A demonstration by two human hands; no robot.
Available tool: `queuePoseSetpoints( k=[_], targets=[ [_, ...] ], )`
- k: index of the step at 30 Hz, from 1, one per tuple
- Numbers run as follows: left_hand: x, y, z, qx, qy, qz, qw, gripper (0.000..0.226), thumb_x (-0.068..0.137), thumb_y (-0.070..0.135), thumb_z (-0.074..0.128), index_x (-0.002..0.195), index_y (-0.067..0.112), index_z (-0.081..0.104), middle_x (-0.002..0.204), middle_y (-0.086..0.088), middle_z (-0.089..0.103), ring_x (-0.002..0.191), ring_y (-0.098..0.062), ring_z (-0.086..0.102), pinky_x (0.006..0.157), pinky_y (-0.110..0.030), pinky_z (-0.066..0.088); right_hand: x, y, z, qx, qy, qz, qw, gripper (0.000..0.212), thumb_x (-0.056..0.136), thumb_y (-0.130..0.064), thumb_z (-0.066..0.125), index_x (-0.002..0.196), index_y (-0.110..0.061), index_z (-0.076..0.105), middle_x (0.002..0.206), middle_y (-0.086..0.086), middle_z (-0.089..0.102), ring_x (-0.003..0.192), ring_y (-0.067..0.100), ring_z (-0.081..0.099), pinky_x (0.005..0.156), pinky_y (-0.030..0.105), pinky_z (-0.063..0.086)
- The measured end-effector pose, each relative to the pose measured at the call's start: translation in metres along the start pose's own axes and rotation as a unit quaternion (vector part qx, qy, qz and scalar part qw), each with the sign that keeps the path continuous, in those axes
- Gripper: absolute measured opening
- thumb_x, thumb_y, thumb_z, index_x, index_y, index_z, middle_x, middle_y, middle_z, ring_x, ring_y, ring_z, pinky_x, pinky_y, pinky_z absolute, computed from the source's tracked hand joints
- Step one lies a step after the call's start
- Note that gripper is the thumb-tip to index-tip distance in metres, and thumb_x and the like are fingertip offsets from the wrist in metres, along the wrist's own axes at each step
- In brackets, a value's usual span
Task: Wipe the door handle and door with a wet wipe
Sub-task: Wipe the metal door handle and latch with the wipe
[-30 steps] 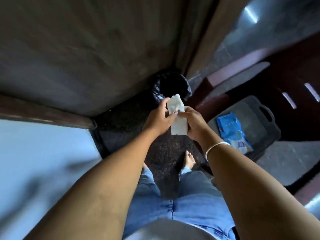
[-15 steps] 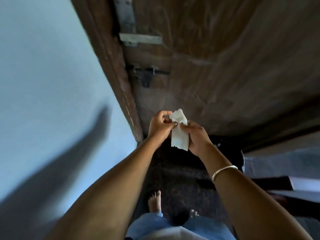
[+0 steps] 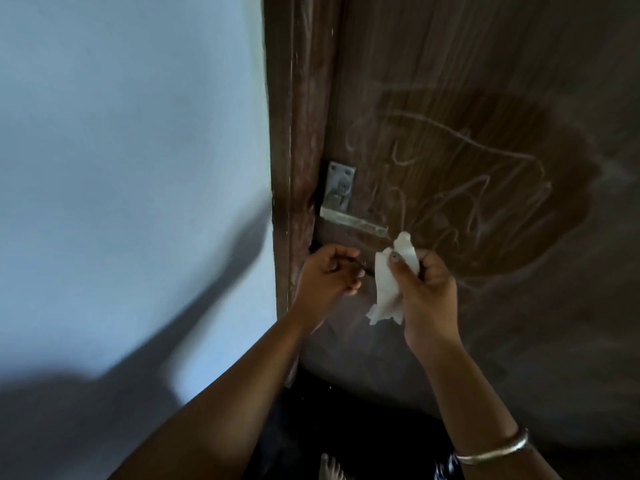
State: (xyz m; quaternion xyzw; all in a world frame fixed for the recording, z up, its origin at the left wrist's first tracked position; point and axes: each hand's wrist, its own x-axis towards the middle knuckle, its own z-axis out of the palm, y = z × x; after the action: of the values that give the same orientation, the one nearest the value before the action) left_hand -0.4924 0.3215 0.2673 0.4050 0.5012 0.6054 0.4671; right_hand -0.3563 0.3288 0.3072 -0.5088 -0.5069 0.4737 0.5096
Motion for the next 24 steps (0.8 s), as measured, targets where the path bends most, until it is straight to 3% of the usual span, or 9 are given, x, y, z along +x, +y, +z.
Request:
queuePoseSetpoints(
  k=[2, 4, 7, 12, 15, 18, 20, 22, 24],
  targets=[
    [0.009, 0.009, -0.002, 0.008, 0.033, 0.024, 0.999, 0.015, 0.084, 0.000, 0.061, 0.091, 0.013, 0.059, 0.071, -0.004, 0.067, 0.058, -0.012, 0.062, 0.057, -0.025, 0.052, 0.017, -0.020, 0.001, -0.055, -0.013, -0.110, 0.992, 0.017, 0.084, -0.014, 0.067, 0.079, -0.028, 0.058, 0.074, -0.010, 0.061, 0.066, -0.001, 0.058, 0.054, 0.013, 0.048],
    [0.019, 0.015, -0.006, 0.025, 0.077, 0.052, 0.995, 0.016, 0.084, -0.003, 0.060, 0.092, 0.010, 0.060, 0.073, -0.005, 0.067, 0.058, -0.011, 0.062, 0.056, -0.023, 0.052, 0.033, -0.037, 0.003, -0.138, -0.019, -0.214, 0.967, 0.025, 0.085, -0.012, 0.066, 0.080, -0.035, 0.055, 0.080, -0.012, 0.061, 0.067, -0.007, 0.056, 0.054, 0.004, 0.042],
    [0.030, 0.020, -0.011, 0.046, 0.138, 0.087, 0.986, 0.016, 0.083, -0.005, 0.059, 0.092, 0.008, 0.061, 0.077, -0.012, 0.066, 0.063, -0.017, 0.062, 0.057, -0.025, 0.051, 0.055, -0.054, 0.009, -0.234, 0.004, -0.373, 0.898, 0.016, 0.085, 0.000, 0.062, 0.093, -0.012, 0.069, 0.096, -0.001, 0.060, 0.079, -0.004, 0.055, 0.071, -0.001, 0.040],
    [0.041, 0.021, -0.018, 0.091, 0.195, 0.142, 0.966, 0.019, 0.083, 0.000, 0.060, 0.088, 0.019, 0.062, 0.078, -0.002, 0.067, 0.071, -0.014, 0.064, 0.066, -0.029, 0.054, 0.083, -0.065, 0.027, -0.278, 0.036, -0.507, 0.815, 0.026, 0.080, 0.010, 0.054, 0.102, 0.007, 0.068, 0.102, 0.023, 0.062, 0.090, 0.022, 0.062, 0.083, 0.009, 0.044],
    [0.051, 0.026, -0.022, 0.153, 0.216, 0.184, 0.947, 0.019, 0.084, 0.011, 0.059, 0.091, 0.028, 0.060, 0.079, 0.019, 0.065, 0.072, 0.001, 0.062, 0.062, -0.015, 0.050, 0.096, -0.067, 0.042, -0.334, -0.039, -0.570, 0.750, 0.028, 0.084, -0.001, 0.053, 0.106, 0.013, 0.063, 0.106, 0.030, 0.058, 0.095, 0.027, 0.061, 0.085, 0.021, 0.048],
    [0.057, 0.033, -0.025, 0.185, 0.214, 0.210, 0.936, 0.021, 0.081, 0.020, 0.056, 0.093, 0.038, 0.057, 0.081, 0.023, 0.064, 0.077, 0.003, 0.062, 0.065, -0.013, 0.050, 0.104, -0.063, 0.055, -0.401, -0.101, -0.579, 0.703, 0.025, 0.086, 0.001, 0.060, 0.107, 0.012, 0.063, 0.111, 0.033, 0.056, 0.096, 0.036, 0.063, 0.074, 0.039, 0.058],
    [0.060, 0.035, -0.028, 0.192, 0.198, 0.224, 0.935, 0.020, 0.081, 0.022, 0.056, 0.092, 0.038, 0.056, 0.080, 0.024, 0.062, 0.078, 0.004, 0.062, 0.065, -0.009, 0.048, 0.107, -0.061, 0.061, -0.405, -0.082, -0.568, 0.711, 0.024, 0.085, 0.005, 0.058, 0.107, 0.011, 0.064, 0.114, 0.036, 0.052, 0.103, 0.039, 0.060, 0.080, 0.039, 0.056],
    [0.059, 0.033, -0.032, 0.199, 0.180, 0.241, 0.933, 0.016, 0.082, 0.022, 0.056, 0.093, 0.032, 0.058, 0.080, 0.021, 0.063, 0.079, 0.004, 0.062, 0.065, -0.009, 0.048, 0.109, -0.060, 0.060, -0.383, -0.041, -0.548, 0.743, 0.029, 0.079, 0.010, 0.061, 0.107, 0.009, 0.063, 0.113, 0.034, 0.052, 0.106, 0.029, 0.053, 0.093, 0.020, 0.043],
    [0.059, 0.030, -0.034, 0.203, 0.167, 0.254, 0.931, 0.014, 0.083, 0.020, 0.056, 0.095, 0.025, 0.060, 0.082, 0.015, 0.065, 0.080, 0.004, 0.063, 0.067, -0.009, 0.049, 0.108, -0.058, 0.057, -0.377, -0.015, -0.544, 0.749, 0.026, 0.075, 0.011, 0.062, 0.101, 0.008, 0.067, 0.105, 0.029, 0.057, 0.097, 0.025, 0.055, 0.091, 0.014, 0.039]
  ],
)
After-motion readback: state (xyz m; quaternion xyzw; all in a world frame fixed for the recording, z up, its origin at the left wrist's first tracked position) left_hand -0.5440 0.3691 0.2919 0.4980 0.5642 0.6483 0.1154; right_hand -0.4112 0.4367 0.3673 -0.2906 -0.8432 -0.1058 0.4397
